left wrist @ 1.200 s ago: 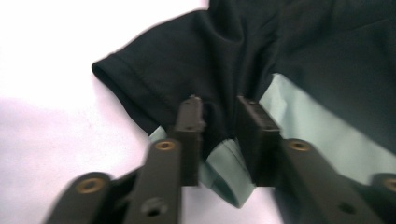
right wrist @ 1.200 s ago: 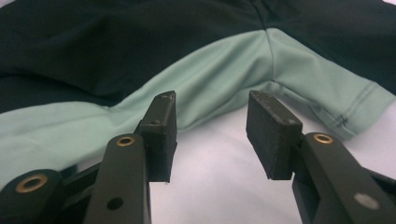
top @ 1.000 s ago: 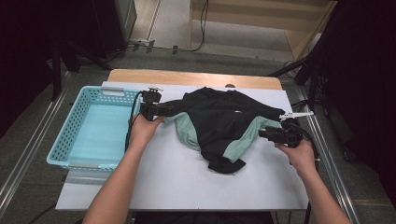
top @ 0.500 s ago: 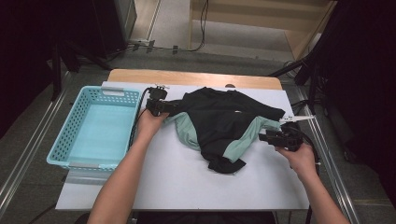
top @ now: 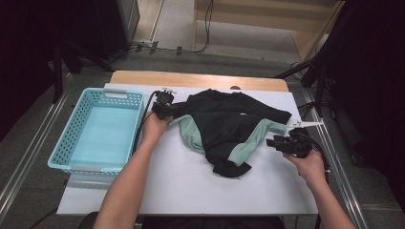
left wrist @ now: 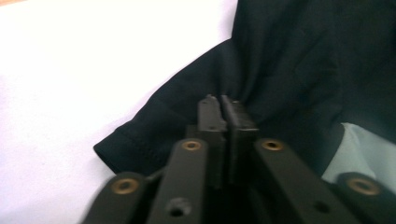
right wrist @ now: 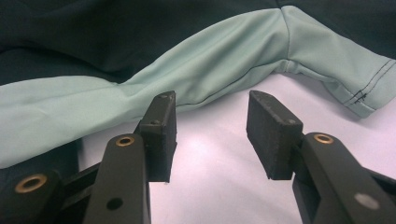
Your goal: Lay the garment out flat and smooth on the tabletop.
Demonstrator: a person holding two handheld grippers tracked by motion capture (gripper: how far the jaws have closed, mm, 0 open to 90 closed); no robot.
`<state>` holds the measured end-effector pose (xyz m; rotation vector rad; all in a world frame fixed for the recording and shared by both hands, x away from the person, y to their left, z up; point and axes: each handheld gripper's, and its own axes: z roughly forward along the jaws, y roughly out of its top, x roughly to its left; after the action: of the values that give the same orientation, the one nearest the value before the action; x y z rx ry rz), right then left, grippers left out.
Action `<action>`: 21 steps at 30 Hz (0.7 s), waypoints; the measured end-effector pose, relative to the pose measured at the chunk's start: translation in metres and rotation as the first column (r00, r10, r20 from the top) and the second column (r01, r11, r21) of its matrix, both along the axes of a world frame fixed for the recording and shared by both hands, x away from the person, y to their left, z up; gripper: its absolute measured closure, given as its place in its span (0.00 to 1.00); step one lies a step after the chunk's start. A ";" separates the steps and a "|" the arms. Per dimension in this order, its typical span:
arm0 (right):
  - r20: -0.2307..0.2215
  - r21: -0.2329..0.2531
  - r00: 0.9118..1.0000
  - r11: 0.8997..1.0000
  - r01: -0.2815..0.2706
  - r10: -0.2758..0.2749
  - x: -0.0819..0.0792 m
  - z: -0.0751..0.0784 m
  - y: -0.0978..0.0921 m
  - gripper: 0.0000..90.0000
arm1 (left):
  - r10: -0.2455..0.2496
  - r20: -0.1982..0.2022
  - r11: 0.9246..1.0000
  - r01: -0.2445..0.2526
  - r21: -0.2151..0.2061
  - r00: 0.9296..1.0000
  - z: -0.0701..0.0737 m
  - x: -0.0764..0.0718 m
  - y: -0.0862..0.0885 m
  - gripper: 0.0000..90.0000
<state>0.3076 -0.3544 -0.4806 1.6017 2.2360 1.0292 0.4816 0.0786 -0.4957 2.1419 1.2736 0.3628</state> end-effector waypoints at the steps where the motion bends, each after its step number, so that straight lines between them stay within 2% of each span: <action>1: 0.000 -0.002 1.000 1.000 0.000 0.000 0.000 0.000 0.000 0.57 | 0.014 -0.009 1.000 -0.014 -0.007 1.000 0.000 0.001 0.000 1.00; 5: -0.001 0.001 1.000 1.000 -0.004 0.004 0.000 0.000 0.001 0.57 | 0.068 -0.044 0.997 -0.069 -0.038 0.997 0.004 0.003 0.003 1.00; 9: 0.007 0.007 1.000 1.000 -0.013 0.013 -0.001 0.001 0.002 0.58 | 0.082 -0.012 0.995 -0.083 -0.057 0.997 0.017 0.004 0.005 1.00; 11: 0.007 0.007 1.000 1.000 -0.012 0.012 0.000 0.001 0.002 0.58 | 0.087 0.025 0.994 -0.085 -0.067 0.996 0.027 0.003 0.004 1.00; 15: 0.008 0.009 1.000 1.000 -0.009 0.009 -0.001 0.002 0.001 0.58 | 0.090 0.062 0.990 -0.083 -0.116 0.994 0.039 0.003 0.004 0.97; 18: 0.012 0.010 1.000 1.000 -0.011 0.011 -0.002 0.004 0.000 0.58 | 0.072 0.038 0.981 -0.064 -0.185 0.997 0.043 0.003 0.008 0.84; 21: 0.023 0.015 1.000 1.000 -0.009 0.009 -0.004 0.007 0.000 0.58 | 0.058 0.012 0.977 -0.054 -0.208 0.998 0.046 0.002 0.014 0.78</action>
<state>0.3035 -0.3543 -0.4737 1.5793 2.2279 1.0636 0.4832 0.0924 -0.4496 1.9264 1.3038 0.2589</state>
